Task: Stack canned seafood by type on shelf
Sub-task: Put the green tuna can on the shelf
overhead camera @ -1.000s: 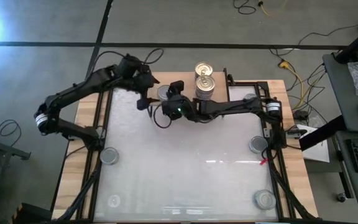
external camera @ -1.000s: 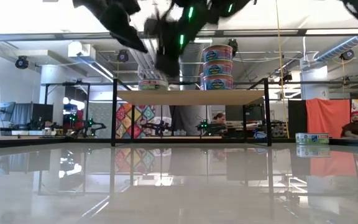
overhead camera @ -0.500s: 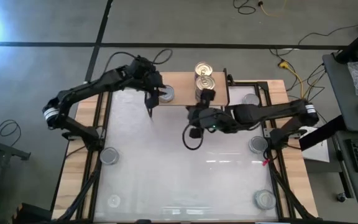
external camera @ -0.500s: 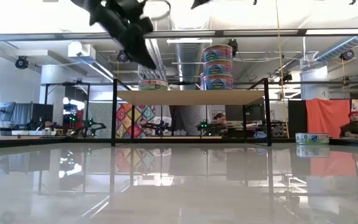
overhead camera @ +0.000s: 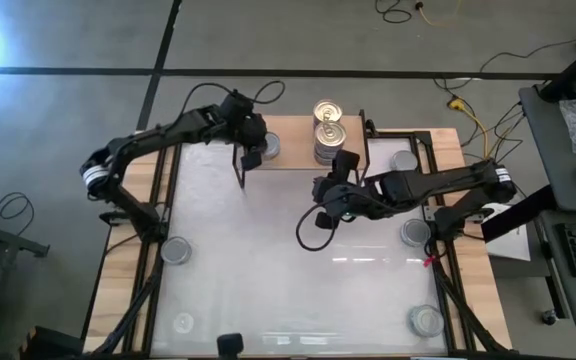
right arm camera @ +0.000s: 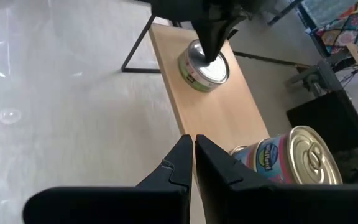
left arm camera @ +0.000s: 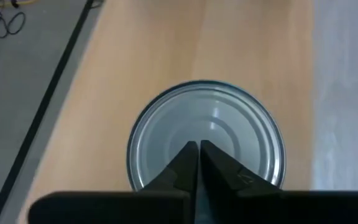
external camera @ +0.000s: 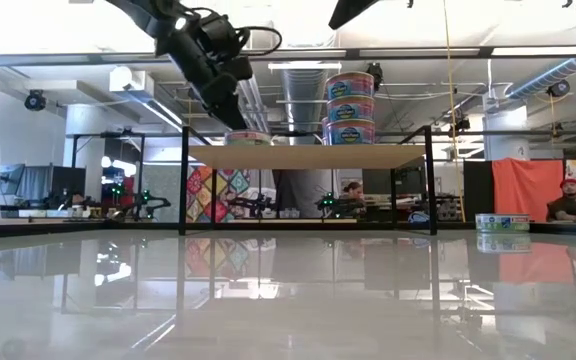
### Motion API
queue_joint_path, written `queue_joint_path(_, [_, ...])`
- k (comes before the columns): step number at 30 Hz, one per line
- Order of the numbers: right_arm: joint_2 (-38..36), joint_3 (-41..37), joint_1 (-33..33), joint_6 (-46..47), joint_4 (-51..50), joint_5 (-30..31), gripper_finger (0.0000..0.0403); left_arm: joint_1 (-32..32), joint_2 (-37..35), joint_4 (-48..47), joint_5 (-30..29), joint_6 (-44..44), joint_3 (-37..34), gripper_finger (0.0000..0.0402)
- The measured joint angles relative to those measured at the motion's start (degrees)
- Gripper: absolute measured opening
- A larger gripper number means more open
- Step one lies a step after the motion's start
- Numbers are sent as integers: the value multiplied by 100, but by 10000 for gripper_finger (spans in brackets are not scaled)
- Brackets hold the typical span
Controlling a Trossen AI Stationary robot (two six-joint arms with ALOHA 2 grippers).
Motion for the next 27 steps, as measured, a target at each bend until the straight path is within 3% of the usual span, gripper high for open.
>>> queue_joint_path(10, [-10,0,22,-107,-1,-4,12,640,636,182,242,431,570,0])
queue_joint_path(19, [-11,0,24,92,-260,-9,12,693,1376,-753,573,1024,1722,0])
queue_joint_path(27, [-150,0,24,47,-391,-6,12,702,1341,-1062,577,829,2012,0])
